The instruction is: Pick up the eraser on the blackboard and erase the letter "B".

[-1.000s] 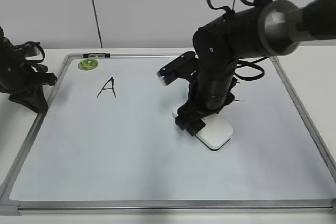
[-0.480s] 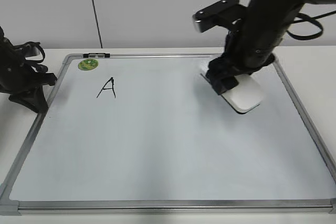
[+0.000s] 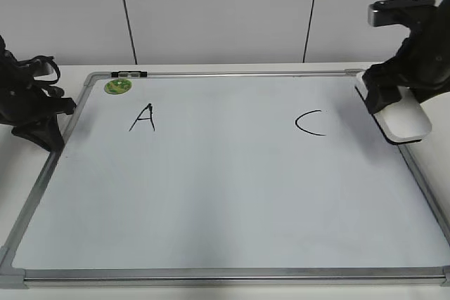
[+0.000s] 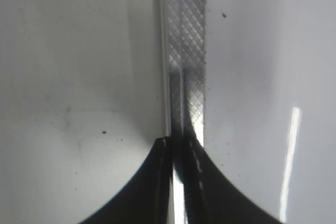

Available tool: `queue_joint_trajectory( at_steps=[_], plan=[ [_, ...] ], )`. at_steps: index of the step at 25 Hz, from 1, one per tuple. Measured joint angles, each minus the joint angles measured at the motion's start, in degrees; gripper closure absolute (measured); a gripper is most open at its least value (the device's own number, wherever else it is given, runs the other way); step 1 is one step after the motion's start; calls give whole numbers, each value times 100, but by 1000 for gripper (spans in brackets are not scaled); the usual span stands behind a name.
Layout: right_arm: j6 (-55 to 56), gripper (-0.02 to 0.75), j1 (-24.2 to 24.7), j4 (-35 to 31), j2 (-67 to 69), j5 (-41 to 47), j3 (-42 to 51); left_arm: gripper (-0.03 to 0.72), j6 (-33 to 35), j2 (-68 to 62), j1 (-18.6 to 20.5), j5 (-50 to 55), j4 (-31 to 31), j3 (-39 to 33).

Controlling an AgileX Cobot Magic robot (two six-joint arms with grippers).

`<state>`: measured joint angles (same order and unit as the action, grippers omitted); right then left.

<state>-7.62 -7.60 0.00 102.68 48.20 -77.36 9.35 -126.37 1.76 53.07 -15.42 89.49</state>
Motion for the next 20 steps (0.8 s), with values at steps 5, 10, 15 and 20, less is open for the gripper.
queue_joint_trajectory(
  at_steps=[5, 10, 15, 20],
  plan=[
    [-12, 191, 573, -268, 40, -83, 0, 643, 0, 0, 0, 0, 0, 0],
    [-24, 192, 639, -349, 411, -177, 0, 643, 0, 0, 0, 11, 0, 0],
    [194, 191, 639, -395, 754, -534, 10, 643, 0, 0, 0, 11, 0, 5],
    [275, 191, 639, -377, 994, -698, 10, 643, 0, 0, 0, 21, 0, 5]
  ],
)
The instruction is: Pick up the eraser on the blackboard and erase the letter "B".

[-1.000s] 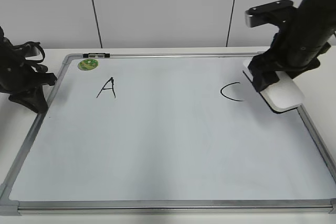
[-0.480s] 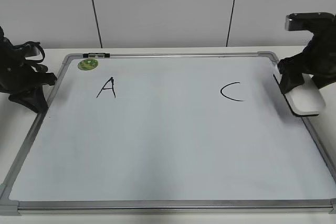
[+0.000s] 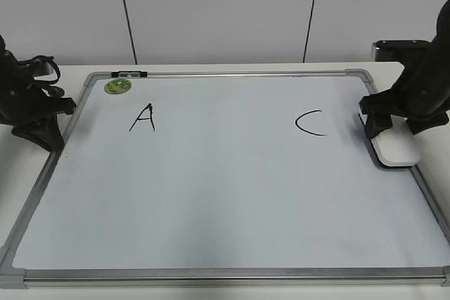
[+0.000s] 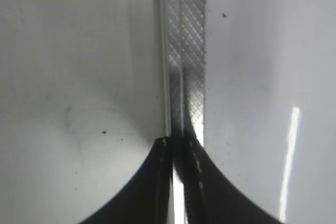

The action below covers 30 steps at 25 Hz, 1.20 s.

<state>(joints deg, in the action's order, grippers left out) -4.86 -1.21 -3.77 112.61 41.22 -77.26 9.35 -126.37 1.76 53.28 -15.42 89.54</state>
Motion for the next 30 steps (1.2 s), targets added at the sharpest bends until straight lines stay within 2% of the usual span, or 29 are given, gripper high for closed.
queue_joint_trajectory(
  at_steps=[8, 21, 30],
  plan=[
    [322, 191, 0, 377, 100, -110, 0, 643, 0, 0, 0, 10, 0, 0],
    [348, 190, 0, 204, 110, -230, 0, 643, 0, 0, 0, 10, 0, 0],
    [348, 132, 0, 191, 110, -292, 0, 642, 0, 0, 0, 10, 0, 0]
  ],
)
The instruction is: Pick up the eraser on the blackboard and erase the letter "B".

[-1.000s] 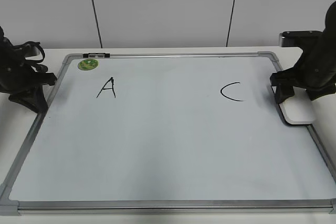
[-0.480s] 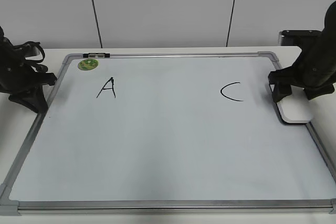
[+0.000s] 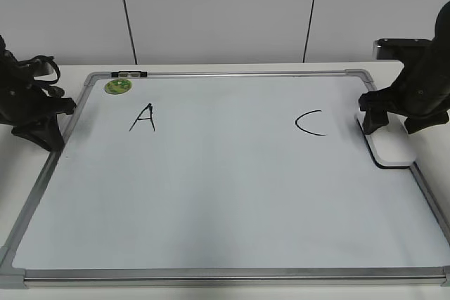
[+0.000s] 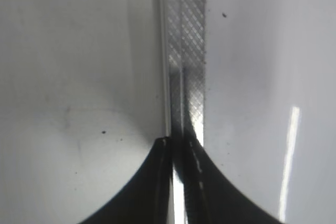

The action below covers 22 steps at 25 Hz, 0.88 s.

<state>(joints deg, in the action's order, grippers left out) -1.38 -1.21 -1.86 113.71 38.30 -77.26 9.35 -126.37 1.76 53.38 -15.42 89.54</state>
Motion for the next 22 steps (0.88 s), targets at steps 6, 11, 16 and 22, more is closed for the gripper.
queue_joint_trajectory(
  at_steps=[6, 11, 16, 22],
  plan=[
    [0, 132, 0, -9, -87, 52, 0, 627, 11, 0, 0, 0, 0, 0],
    [-95, 141, 0, -9, -407, 234, 0, 490, 44, -73, 0, 156, 0, 189],
    [-300, 142, 0, -9, -884, 485, 0, 335, 44, -95, 0, 596, 0, 781],
    [-382, 143, 0, -83, -1626, 1047, 0, 313, 44, 39, 0, 1489, 4, 1448]
  ],
)
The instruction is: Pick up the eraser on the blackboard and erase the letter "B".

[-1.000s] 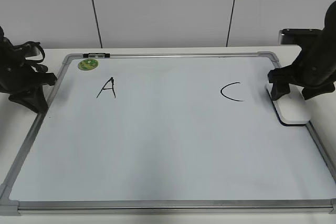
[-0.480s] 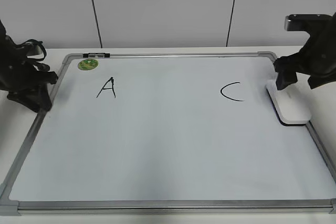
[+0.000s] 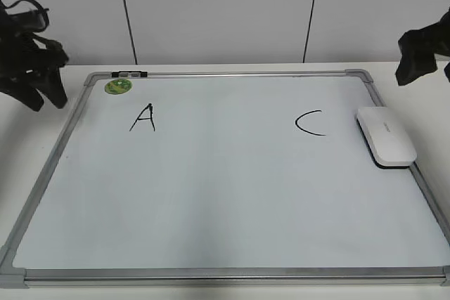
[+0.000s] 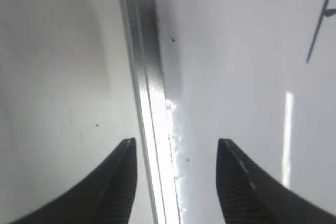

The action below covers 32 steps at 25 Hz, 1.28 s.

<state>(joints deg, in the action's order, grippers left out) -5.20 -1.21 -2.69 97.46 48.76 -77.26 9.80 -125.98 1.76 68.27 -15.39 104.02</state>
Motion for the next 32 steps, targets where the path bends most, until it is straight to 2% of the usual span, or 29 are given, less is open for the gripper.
queue_joint_trajectory(
  at_steps=[7, 10, 18, 32],
  plan=[
    [-73, 143, 0, -59, -930, 785, 0, 314, -173, 933, 0, 128, 126, 62],
    [-120, 143, 0, -184, -1277, 907, 0, 314, -212, 1576, -11, 128, 136, -193],
    [-433, 144, 0, -399, -2212, 1322, 203, 314, -239, 3685, -43, 241, 136, -1698],
    [-492, 144, 0, -504, -4982, 1556, 2134, 314, -243, 7392, -43, 324, 136, -4357]
  ],
)
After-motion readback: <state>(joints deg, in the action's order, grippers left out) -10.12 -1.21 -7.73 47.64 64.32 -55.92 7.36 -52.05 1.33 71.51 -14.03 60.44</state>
